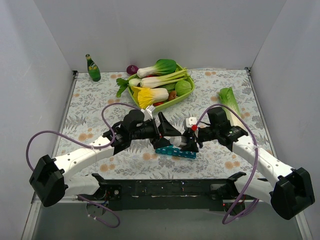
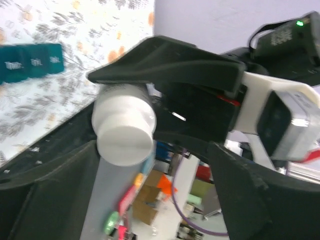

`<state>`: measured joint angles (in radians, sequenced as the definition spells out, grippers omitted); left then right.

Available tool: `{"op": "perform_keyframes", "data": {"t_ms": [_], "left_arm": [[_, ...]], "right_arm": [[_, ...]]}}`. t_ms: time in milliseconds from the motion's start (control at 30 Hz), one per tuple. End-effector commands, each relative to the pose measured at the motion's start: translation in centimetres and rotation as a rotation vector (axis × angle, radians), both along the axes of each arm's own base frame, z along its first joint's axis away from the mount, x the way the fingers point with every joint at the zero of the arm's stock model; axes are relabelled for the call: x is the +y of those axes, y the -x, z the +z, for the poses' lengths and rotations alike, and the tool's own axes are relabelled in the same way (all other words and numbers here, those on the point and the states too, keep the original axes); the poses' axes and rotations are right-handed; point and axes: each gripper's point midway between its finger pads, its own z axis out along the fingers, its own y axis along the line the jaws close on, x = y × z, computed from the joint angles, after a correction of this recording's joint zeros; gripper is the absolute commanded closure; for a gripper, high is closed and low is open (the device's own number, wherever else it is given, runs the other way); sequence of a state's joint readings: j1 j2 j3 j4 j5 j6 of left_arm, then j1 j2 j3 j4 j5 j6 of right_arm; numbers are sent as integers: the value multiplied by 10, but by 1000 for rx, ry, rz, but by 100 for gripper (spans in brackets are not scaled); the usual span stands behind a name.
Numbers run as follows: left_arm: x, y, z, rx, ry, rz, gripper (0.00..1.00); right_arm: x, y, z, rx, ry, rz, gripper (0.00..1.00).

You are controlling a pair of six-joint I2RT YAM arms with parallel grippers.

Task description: Sort the pills into containers

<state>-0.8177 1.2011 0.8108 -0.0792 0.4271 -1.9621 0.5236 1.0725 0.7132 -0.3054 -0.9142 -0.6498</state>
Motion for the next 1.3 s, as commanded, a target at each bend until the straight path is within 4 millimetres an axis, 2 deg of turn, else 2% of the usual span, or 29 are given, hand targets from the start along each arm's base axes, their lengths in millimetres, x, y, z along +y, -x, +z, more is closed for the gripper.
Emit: {"op": "perform_keyframes", "data": {"t_ms": [0,100,200,233,267,333,433,467,500,533,567,600,633,667,700,733,767,867,900,1133,1267], "left_arm": [[2,18,56,34,232,-60,2],[16,24,52,-57,221,-91,2],[32,25,33,-223,100,-142,2],[39,25,17,-218,33,-148,2],[44,25,8,-318,-20,-200,2],[48,31,-7,-346,-65,-279,2],[50,32,-11,-559,-104,-420,2],[51,24,-11,-720,-141,-448,2],[49,26,-7,-850,-154,-479,2],[47,25,11,-1031,-137,-468,2],[47,26,17,-1164,-137,-475,2],[48,32,7,-1358,-146,-546,2],[45,29,23,-1511,-107,-505,2],[47,31,32,-1613,-88,-490,2],[47,28,28,-1687,-105,-493,2],[43,24,35,-1727,-102,-481,2],[38,19,26,-1707,-119,-512,2],[26,15,30,-1728,-108,-556,2],[21,13,24,-1720,-113,-573,2],[12,-2,19,-1736,-174,-574,2],[7,-4,17,-1703,-167,-576,10]], "right_arm": [[1,-2,3,-14,-13,-6,89],[1,-1,4,-13,-16,-4,89],[0,0,4,-14,-17,0,89],[0,0,3,-12,-18,3,89],[0,0,4,-12,-20,5,89],[1,1,4,-7,-21,8,89],[1,1,5,-8,-25,14,89],[1,1,4,-5,-24,15,89],[1,1,4,-5,-23,16,89],[2,2,5,-5,-27,21,89],[2,3,5,-1,-28,23,89],[2,3,4,0,-28,25,89],[2,4,5,2,-30,28,89],[2,4,5,3,-30,30,89],[2,4,5,2,-30,32,89],[2,4,5,0,-30,33,89],[2,4,5,0,-30,33,89],[2,5,4,3,-28,33,89],[2,5,3,5,-29,34,89],[2,5,4,1,-30,37,89],[2,5,3,4,-30,36,89]]}}
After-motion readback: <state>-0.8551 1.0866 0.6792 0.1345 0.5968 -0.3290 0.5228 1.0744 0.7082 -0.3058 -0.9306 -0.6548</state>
